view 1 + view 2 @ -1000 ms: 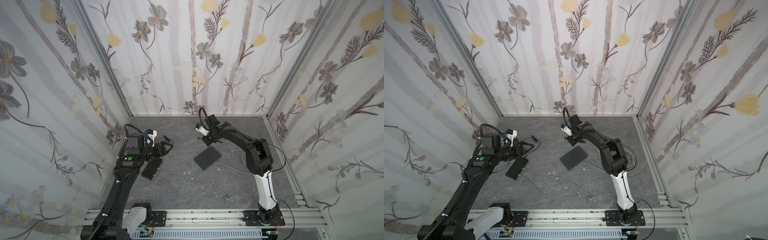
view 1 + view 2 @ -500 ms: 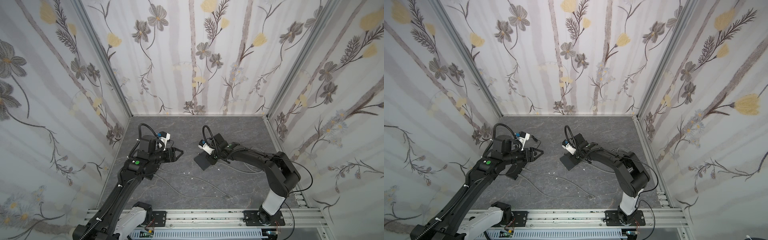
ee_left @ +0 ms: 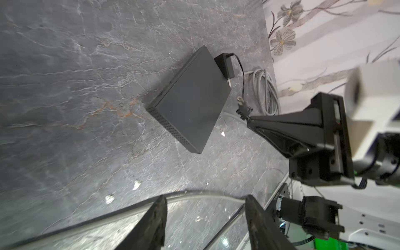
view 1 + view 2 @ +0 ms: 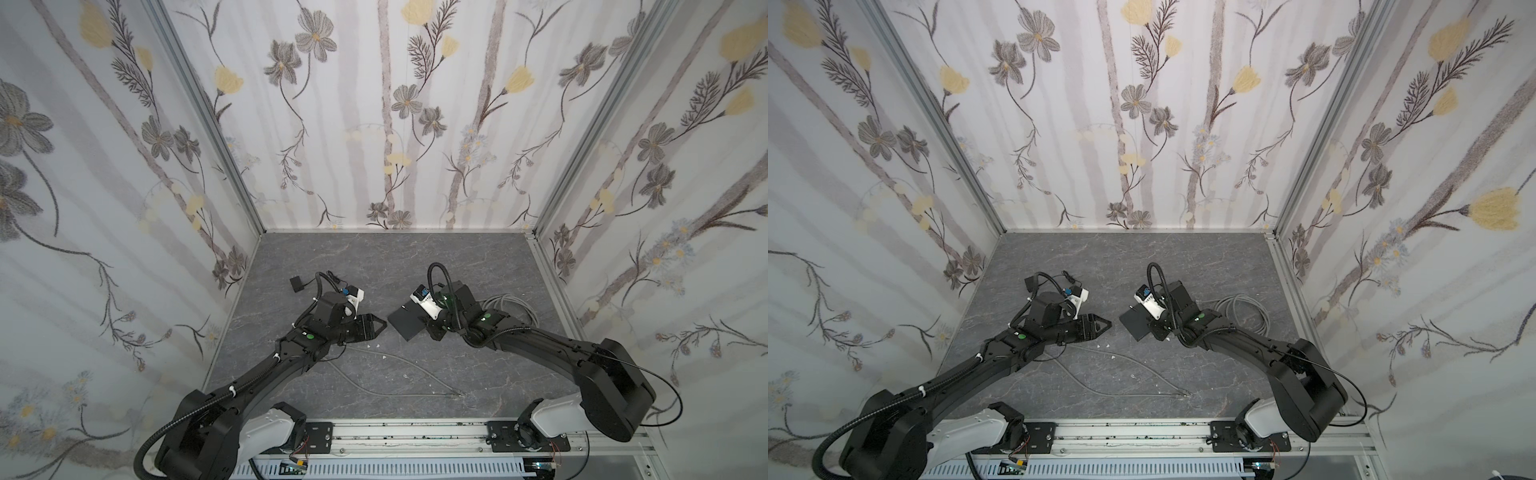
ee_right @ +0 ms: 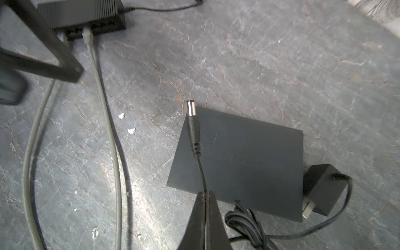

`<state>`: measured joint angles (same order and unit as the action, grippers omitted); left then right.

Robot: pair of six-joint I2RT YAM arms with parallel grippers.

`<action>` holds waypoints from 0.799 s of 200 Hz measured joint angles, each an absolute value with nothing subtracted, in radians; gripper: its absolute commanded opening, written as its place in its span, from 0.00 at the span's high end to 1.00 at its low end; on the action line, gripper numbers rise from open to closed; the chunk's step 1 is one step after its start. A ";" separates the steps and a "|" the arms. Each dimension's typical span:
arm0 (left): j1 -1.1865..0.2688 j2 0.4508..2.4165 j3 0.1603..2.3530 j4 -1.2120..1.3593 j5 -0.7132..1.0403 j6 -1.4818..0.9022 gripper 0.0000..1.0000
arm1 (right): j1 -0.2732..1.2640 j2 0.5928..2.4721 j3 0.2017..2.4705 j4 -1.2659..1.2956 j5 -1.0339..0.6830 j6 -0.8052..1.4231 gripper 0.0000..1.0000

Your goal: Insert the plug into the switch port

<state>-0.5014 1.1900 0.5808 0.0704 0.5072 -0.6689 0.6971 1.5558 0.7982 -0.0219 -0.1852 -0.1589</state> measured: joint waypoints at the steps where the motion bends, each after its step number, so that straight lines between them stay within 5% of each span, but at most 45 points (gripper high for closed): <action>1: -0.502 1.193 0.580 0.077 0.508 -0.673 0.47 | 0.697 1.552 0.795 -0.016 -0.186 -0.157 1.00; 95: -0.630 1.433 0.718 0.421 0.419 -0.841 0.49 | 0.701 1.505 0.748 0.242 -0.305 -0.016 1.00; 117: -0.632 1.460 0.738 0.427 0.420 -0.842 0.56 | 0.705 1.503 0.722 0.256 -0.327 -0.008 1.00; 160: -0.633 1.485 0.769 0.438 0.425 -0.846 0.86 | 0.703 1.503 0.719 0.261 -0.342 -0.008 1.00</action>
<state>-0.6327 1.4849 0.7689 0.4381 0.4252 -0.8455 0.7029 1.5032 0.7189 0.2607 -0.3416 -0.0078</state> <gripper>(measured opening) 0.182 0.049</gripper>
